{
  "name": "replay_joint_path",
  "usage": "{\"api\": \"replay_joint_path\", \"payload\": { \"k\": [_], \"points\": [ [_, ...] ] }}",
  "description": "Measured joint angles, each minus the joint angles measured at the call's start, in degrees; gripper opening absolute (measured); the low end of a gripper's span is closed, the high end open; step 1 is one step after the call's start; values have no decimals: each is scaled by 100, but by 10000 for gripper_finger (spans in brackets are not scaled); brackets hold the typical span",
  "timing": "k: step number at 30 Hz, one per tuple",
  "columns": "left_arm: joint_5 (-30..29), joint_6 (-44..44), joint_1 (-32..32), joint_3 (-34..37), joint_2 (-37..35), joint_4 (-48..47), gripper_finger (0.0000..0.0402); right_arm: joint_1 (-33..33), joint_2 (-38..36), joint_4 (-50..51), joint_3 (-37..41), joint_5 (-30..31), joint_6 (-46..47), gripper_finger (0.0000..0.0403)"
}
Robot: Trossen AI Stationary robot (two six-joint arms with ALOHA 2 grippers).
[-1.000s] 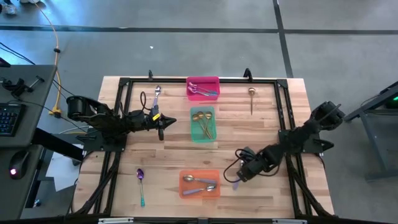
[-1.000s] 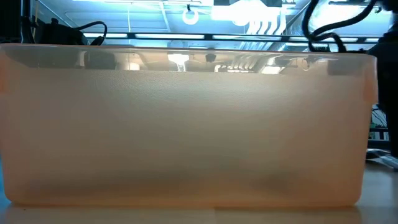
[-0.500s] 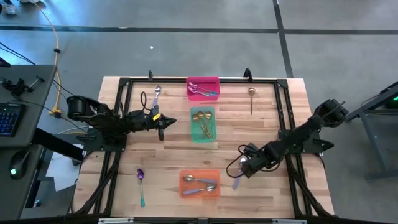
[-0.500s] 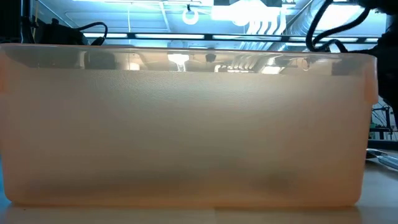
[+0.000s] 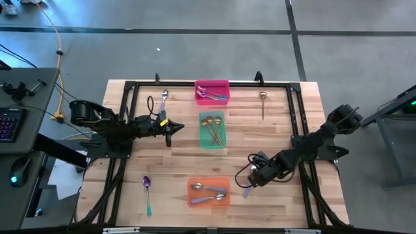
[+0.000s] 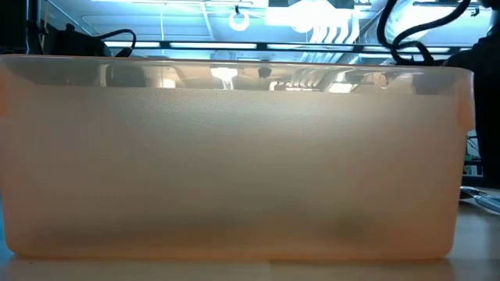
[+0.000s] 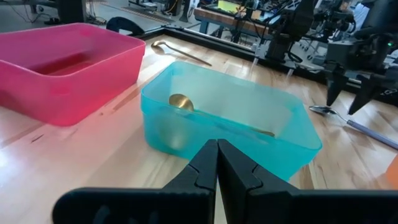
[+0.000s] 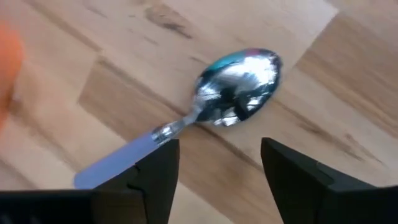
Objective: Sort silverware by color (type)
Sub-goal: Put the purple spoon into the orange bin
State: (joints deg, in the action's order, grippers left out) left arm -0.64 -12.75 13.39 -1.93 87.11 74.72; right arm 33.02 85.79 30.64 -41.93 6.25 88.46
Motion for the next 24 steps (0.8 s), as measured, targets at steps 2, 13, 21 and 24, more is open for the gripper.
{"api": "replay_joint_path", "payload": {
  "k": [2,13,21,24],
  "points": [
    [-1,-13,0,0,0,-2,0,-24,78,-101,0,22,20,217],
    [-2,-28,0,2,0,-3,0,-112,360,-184,-25,263,161,211],
    [-2,-59,0,2,0,0,0,-125,326,246,-18,498,151,211],
    [-2,-59,0,2,-1,0,0,-128,167,366,9,529,129,211]
  ]
}}
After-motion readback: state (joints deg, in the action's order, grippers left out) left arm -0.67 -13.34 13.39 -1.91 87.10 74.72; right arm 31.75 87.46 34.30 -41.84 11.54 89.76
